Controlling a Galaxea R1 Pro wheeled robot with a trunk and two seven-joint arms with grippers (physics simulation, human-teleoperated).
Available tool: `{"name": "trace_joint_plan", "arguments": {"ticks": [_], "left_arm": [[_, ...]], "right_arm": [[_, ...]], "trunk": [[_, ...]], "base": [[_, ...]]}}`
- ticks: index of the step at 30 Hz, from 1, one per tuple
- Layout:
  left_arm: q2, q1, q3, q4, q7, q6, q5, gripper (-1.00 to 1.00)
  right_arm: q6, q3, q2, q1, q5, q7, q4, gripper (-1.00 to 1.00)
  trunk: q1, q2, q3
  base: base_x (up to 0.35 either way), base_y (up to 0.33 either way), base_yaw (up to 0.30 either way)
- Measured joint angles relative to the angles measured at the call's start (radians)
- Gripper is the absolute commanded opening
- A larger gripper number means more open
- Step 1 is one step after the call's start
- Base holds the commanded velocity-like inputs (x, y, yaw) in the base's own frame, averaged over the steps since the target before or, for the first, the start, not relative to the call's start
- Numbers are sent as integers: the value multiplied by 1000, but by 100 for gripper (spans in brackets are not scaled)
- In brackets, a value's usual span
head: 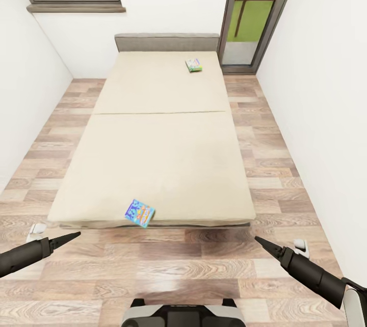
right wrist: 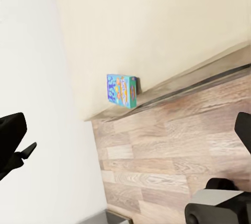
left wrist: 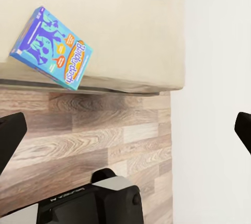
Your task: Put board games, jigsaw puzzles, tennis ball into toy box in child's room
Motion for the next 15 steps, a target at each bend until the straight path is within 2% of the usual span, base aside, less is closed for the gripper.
{"name": "trace_joint_plan", "arguments": {"ticks": [15], "left_arm": [[0, 0, 0, 1, 1, 0, 0, 100]], "right_arm": [[0, 1, 1, 0, 0, -19, 1, 100]], "trunk": [[0, 0, 25]], "base": [[-2, 0, 0]]}}
